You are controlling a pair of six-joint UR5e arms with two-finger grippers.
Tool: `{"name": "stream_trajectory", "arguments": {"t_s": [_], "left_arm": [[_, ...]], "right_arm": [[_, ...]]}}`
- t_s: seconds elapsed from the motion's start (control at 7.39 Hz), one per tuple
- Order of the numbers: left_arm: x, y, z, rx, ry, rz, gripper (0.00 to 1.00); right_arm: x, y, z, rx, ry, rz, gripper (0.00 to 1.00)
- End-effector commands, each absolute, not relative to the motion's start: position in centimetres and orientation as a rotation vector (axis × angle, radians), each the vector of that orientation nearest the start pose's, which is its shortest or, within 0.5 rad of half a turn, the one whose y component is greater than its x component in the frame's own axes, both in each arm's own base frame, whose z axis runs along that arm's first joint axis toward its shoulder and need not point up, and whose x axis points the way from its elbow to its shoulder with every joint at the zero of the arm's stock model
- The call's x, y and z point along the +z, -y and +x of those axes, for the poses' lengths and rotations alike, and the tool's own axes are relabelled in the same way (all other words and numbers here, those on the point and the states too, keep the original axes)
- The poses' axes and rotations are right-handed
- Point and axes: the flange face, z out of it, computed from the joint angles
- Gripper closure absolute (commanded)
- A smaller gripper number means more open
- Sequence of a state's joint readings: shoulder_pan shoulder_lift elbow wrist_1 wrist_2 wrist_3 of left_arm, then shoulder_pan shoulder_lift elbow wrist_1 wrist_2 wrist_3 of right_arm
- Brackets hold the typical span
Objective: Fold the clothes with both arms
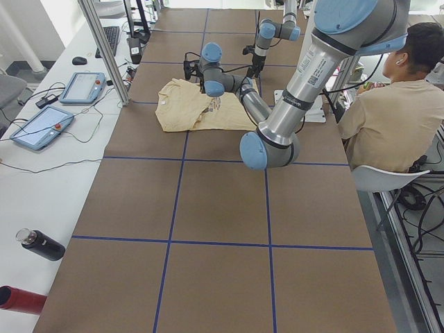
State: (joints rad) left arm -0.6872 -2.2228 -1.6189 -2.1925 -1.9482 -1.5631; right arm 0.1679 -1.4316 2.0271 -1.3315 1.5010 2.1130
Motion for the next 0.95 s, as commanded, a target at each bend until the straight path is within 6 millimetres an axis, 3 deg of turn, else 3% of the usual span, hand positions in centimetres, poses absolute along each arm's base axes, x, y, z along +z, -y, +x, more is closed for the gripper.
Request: {"name": "stream_trajectory", "arguments": {"t_s": [0.0, 0.14, 0.27, 0.54, 0.68, 0.81], "left_arm": [[17.4, 50.1, 45.9, -0.325, -1.338, 0.143, 0.06], [17.4, 50.1, 45.9, -0.325, -1.338, 0.143, 0.06], [17.4, 50.1, 45.9, -0.326, -1.339, 0.141, 0.06], [17.7, 50.1, 46.1, -0.338, -1.330, 0.127, 0.06], [18.4, 50.1, 46.3, -0.356, -1.286, 0.106, 0.06], [21.1, 47.1, 44.8, -0.344, -1.264, 0.078, 0.07]], "right_arm": [[36.0, 22.5, -49.2, 0.705, 0.843, -0.094, 0.43], [36.0, 22.5, -49.1, 0.742, 0.844, -0.112, 0.86], [35.7, 22.5, -49.1, 0.742, 0.851, -0.112, 1.00], [35.5, 22.3, -49.1, 0.737, 0.853, -0.116, 1.00], [34.5, 22.2, -48.6, 0.731, 0.873, -0.124, 1.00], [33.5, 22.1, -47.9, 0.728, 0.891, -0.131, 1.00]]}}
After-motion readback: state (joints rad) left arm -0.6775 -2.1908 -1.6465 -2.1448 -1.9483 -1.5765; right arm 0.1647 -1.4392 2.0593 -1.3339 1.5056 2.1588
